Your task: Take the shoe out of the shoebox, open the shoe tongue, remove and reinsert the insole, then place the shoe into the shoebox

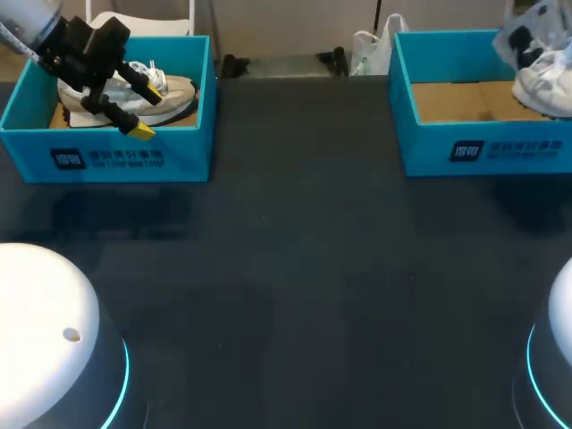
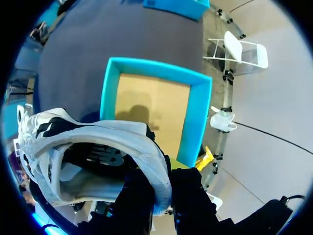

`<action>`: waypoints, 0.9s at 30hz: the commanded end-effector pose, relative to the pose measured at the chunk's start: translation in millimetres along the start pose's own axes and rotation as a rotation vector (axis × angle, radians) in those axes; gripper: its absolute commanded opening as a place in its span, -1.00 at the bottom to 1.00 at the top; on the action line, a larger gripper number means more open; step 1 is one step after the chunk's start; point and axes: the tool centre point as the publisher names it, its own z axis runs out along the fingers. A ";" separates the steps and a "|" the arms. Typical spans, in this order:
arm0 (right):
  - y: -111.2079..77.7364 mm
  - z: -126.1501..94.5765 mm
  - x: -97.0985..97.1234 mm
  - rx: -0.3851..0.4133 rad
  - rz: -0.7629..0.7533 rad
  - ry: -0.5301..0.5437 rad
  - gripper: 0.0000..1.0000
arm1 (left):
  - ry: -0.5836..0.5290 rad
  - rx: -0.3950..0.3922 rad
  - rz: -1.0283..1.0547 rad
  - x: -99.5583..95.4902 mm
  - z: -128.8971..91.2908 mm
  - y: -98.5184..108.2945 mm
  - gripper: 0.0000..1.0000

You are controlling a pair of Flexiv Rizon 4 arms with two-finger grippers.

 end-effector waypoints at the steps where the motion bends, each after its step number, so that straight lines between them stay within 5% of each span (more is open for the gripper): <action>1: -24.4 11.6 -0.6 -0.060 0.007 -0.012 -1.00 | 0.002 -0.003 0.001 -0.3 -0.9 0.0 1.00; 10: -39.4 18.3 -0.5 -0.057 0.006 -0.029 -1.00 | 0.002 -0.003 0.001 -0.3 -0.9 0.0 1.00; 27: -39.4 18.3 -0.5 -0.057 0.006 -0.029 -1.00 | 0.002 -0.003 0.001 -0.3 -0.9 0.0 1.00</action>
